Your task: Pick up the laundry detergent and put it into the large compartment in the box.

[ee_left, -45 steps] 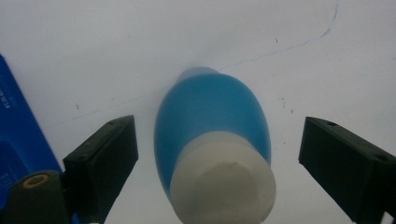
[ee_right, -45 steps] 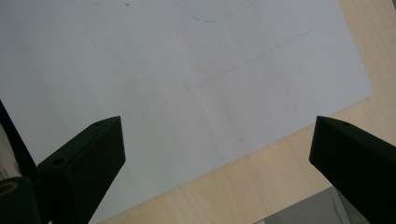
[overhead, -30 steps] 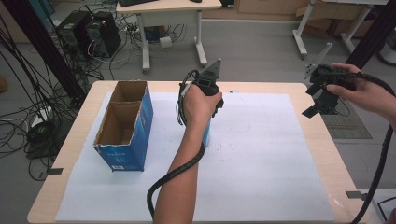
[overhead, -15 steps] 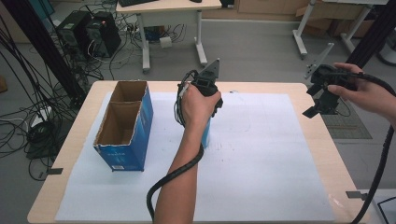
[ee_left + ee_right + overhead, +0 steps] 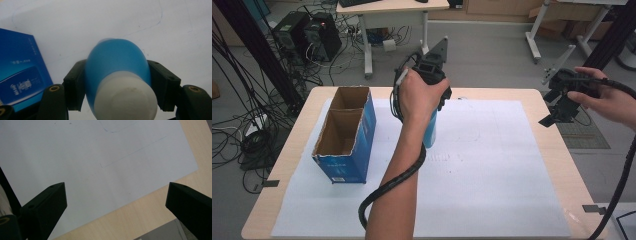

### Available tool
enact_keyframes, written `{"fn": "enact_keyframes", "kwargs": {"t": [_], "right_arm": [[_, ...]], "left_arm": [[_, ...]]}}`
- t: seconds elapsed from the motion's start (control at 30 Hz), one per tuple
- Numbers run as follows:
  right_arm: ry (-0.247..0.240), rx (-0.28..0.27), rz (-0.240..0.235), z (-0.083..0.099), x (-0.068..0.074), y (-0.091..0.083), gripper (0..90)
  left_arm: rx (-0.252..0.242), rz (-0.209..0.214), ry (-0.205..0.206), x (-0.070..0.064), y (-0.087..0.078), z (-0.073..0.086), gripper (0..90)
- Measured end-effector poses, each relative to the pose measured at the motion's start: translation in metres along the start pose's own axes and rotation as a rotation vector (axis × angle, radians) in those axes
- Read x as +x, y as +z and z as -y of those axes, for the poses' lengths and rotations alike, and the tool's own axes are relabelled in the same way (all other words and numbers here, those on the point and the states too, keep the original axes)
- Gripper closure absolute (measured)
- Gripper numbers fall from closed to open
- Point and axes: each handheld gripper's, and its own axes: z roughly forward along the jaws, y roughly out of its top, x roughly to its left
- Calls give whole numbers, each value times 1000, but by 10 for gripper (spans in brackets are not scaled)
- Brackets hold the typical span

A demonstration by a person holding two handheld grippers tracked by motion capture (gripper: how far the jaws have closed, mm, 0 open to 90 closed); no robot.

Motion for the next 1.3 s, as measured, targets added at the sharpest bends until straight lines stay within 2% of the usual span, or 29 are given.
{"fn": "enact_keyframes", "kwargs": {"t": [0.1,0.17,0.23,0.33,0.37,0.4,0.47,0.67,0.87,1.07,1.17,1.3], "right_arm": [[-6,1,4,-2,1,0,34],[-11,2,-1,-5,3,1,33],[-14,8,-6,-7,3,2,35],[-25,15,-7,-14,5,4,34],[-25,15,-7,-14,5,4,34],[-28,14,-6,-16,6,3,35],[-32,12,-3,-18,8,2,34],[-42,15,2,-24,12,-1,34],[-39,20,4,-28,12,-2,34],[-40,30,10,-32,12,-4,34],[-39,34,9,-34,12,-4,34],[-47,36,8,-37,13,-2,35]], "left_arm": [[-14,3,-6,5,-24,7,376],[-22,2,-8,8,-46,12,376],[-25,3,-11,9,-51,13,376],[-43,0,-17,15,-79,20,376],[-43,0,-17,15,-79,20,376],[-55,-4,-22,19,-93,24,376],[-59,-6,-23,21,-97,25,376],[-98,-31,-56,33,-129,36,376],[-115,-34,-97,56,-155,45,376],[-124,-72,-139,70,-174,55,376],[-140,-78,-171,82,-182,64,376],[-145,-89,-207,95,-186,75,376]]}}
